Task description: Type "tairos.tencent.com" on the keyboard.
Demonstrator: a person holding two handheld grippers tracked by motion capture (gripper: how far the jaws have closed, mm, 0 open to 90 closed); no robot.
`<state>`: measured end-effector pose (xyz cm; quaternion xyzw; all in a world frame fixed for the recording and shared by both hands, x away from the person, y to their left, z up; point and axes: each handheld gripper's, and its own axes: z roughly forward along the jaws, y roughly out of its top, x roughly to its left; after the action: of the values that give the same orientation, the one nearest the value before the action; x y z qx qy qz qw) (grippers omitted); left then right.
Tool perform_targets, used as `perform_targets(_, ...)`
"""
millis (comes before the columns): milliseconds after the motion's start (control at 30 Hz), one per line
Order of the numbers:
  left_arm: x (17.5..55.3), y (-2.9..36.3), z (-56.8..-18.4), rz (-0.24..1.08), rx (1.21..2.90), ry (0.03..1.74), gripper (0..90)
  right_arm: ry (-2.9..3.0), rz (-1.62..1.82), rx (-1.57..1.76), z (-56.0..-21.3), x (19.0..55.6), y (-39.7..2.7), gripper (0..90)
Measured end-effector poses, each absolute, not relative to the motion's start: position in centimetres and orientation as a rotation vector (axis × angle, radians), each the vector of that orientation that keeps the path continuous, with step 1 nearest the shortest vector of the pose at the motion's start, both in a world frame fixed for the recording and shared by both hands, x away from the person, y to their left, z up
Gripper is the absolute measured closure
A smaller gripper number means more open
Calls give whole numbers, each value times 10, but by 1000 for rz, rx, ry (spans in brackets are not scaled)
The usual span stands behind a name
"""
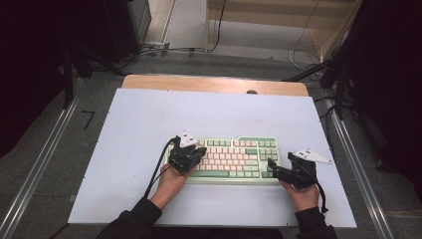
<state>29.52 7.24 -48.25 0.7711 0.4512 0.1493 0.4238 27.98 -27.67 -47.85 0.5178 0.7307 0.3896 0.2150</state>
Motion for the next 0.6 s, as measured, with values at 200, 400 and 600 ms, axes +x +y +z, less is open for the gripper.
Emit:
perform_targets(200,299,70,-486,342,1961,1161,900,2027,1079,1438,-479,280,-277,172)
perform_targets(400,299,69,-486,334,1974,1163,900,2032,1073,1437,-479,280,-277,172)
perform_targets(600,300,68,-488,324,1983,1165,900,2033,1072,1435,-479,280,-277,172)
